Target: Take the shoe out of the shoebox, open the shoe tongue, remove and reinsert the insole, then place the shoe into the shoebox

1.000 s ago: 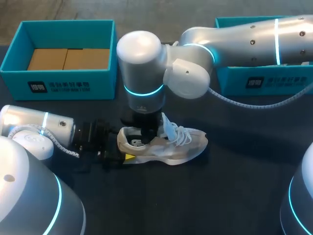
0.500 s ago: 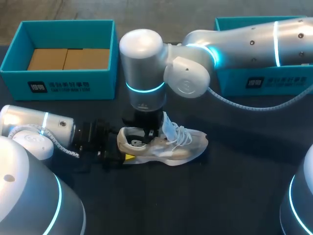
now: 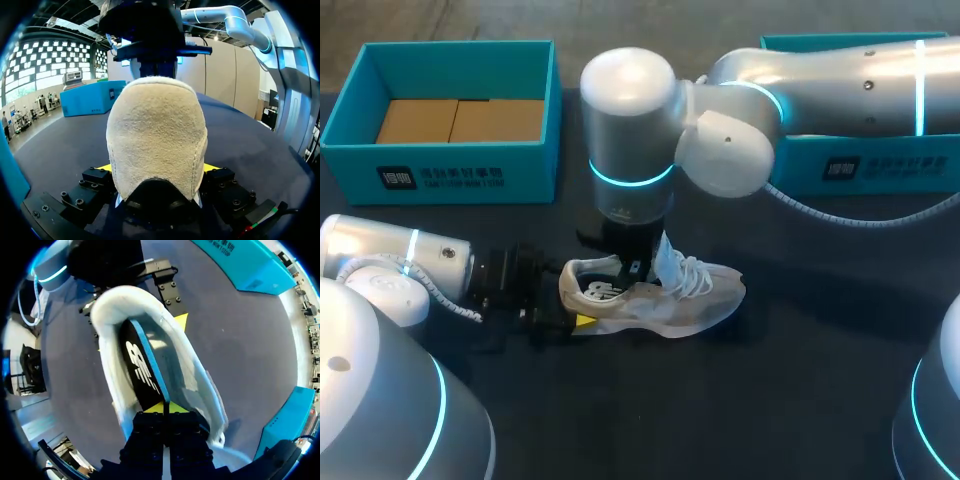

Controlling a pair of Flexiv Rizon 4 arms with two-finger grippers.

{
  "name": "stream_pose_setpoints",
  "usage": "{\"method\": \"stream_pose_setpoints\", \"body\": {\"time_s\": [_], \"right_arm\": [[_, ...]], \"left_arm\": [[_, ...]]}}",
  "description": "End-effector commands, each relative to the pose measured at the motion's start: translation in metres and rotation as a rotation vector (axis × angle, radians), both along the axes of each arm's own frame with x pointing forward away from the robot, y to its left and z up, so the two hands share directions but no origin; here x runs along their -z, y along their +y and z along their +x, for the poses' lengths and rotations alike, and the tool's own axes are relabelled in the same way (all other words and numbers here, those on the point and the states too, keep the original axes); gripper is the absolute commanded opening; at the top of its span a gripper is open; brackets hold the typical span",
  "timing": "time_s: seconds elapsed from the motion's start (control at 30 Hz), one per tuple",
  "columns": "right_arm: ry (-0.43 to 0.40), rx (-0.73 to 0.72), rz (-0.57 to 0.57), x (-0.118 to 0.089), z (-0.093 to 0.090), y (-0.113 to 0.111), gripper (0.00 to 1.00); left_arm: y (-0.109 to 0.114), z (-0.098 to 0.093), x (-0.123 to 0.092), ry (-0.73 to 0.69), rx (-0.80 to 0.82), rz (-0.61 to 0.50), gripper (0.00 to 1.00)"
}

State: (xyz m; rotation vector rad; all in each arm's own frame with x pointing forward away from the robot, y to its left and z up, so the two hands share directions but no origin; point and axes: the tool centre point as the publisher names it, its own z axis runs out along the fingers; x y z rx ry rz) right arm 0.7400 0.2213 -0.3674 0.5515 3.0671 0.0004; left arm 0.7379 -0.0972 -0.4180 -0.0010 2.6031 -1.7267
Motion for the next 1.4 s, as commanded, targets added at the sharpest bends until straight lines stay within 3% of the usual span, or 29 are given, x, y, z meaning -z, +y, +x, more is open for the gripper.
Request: {"method": "stream_pose_setpoints", "body": {"time_s": [0.03,0.37,0.8,1.17,1.2,1.23,1.27,1.33,1.4], "right_arm": [[-0.035,0.001,0.024,-0.022,-0.004,-0.015,0.0],[-0.059,-0.028,0.093,-0.037,0.013,-0.013,0.0],[-0.044,-0.157,0.165,-0.051,0.032,0.025,0.0],[-0.012,-0.163,0.242,-0.049,0.034,0.028,0.0],[-0.01,-0.156,0.262,-0.05,0.033,0.027,0.28],[-0.005,-0.147,0.29,-0.051,0.033,0.026,0.47],[-0.005,-0.151,0.332,-0.051,0.034,0.025,0.85],[0.036,-0.158,0.352,-0.053,0.034,0.025,0.99],[0.067,-0.16,0.372,-0.054,0.035,0.025,1.0]], "left_arm": [[0.002,0.001,0.002,0.0,0.001,0.003,0.0],[0.002,0.001,0.002,0.0,0.001,0.003,0.0],[0.002,0.001,0.002,0.0,0.001,0.003,0.0],[0.002,0.001,0.002,0.0,0.001,0.003,0.0],[0.002,0.001,0.002,0.0,0.001,0.003,0.0],[0.002,0.001,0.002,0.0,0.001,0.003,0.0],[0.002,0.001,0.002,0.0,0.001,0.003,0.0],[0.002,0.001,0.002,0.0,0.001,0.003,0.0],[0.002,0.001,0.002,0.0,0.001,0.003,0.0]]}}
